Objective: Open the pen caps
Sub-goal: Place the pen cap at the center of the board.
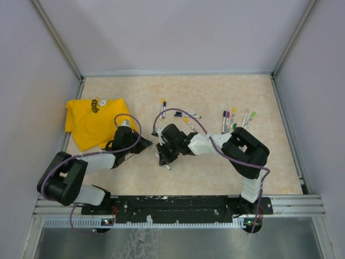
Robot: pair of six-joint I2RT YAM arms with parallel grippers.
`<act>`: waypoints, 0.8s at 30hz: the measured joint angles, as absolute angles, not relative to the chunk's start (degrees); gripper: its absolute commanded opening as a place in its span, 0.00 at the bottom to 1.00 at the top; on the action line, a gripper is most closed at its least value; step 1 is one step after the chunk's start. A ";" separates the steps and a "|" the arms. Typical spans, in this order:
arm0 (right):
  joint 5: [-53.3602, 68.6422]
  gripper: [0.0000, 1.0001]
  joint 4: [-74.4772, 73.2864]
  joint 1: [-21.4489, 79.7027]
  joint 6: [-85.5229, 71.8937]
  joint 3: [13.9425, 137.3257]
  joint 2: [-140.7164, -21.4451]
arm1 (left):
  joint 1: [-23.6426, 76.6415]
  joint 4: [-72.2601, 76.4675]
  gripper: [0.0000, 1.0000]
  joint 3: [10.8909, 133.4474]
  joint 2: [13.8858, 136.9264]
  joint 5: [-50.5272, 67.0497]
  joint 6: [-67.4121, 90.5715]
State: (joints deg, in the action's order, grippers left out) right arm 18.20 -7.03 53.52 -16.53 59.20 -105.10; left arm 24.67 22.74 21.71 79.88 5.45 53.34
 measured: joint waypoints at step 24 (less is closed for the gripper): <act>10.26 0.13 -10.79 53.89 -14.37 62.17 -105.56 | 24.69 18.06 0.34 27.27 83.99 -1.56 51.57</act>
